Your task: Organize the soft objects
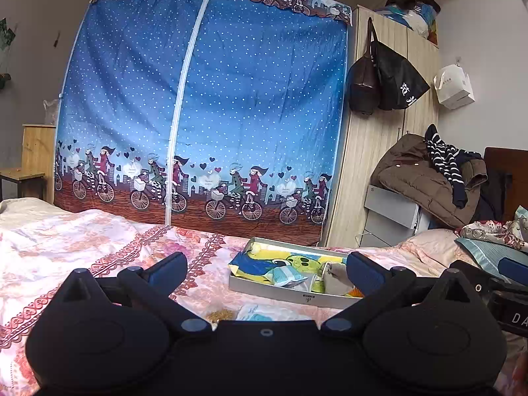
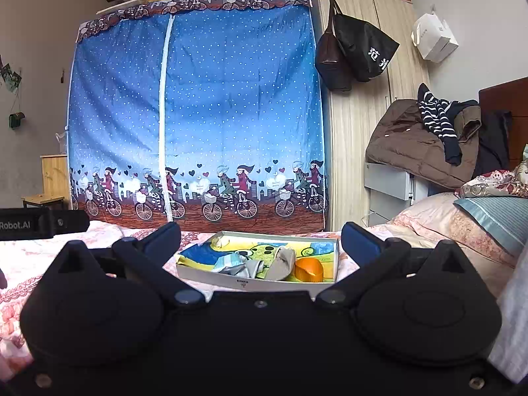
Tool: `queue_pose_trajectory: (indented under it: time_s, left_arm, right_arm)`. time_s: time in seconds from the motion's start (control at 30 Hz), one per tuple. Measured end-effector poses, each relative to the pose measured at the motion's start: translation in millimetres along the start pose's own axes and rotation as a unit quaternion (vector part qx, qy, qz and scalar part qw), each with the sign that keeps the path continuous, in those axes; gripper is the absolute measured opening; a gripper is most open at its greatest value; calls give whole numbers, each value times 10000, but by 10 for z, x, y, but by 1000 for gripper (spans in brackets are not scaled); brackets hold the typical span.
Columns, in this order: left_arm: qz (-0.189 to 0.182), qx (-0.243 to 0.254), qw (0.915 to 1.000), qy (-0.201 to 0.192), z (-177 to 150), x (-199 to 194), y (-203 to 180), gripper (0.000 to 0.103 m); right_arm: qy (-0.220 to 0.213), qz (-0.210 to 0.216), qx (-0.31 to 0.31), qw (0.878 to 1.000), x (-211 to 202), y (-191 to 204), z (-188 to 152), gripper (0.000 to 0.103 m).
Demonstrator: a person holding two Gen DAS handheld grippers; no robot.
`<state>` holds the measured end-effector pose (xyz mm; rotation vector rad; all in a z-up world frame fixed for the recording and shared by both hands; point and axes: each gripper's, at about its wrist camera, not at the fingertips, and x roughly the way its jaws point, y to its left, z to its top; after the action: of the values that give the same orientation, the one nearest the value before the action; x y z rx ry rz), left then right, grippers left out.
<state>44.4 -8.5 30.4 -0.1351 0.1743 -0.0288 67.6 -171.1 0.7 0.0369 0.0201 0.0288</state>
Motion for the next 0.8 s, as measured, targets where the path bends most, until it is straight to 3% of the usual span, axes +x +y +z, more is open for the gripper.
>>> queue_pose_trajectory:
  time_s: [0.43, 0.63, 0.8]
  left_arm:
    - [99, 1, 9998, 158, -233, -428, 189, 102]
    - [174, -251, 9991, 297, -302, -405, 276, 102]
    - [313, -364, 9967, 661, -360, -273, 320, 102]
  right_arm:
    - [10, -379, 106, 9992, -238, 187, -150, 103]
    - [128, -495, 105, 9986, -154, 203, -197, 103]
    - [403, -503, 77, 9979, -32, 216, -241, 103]
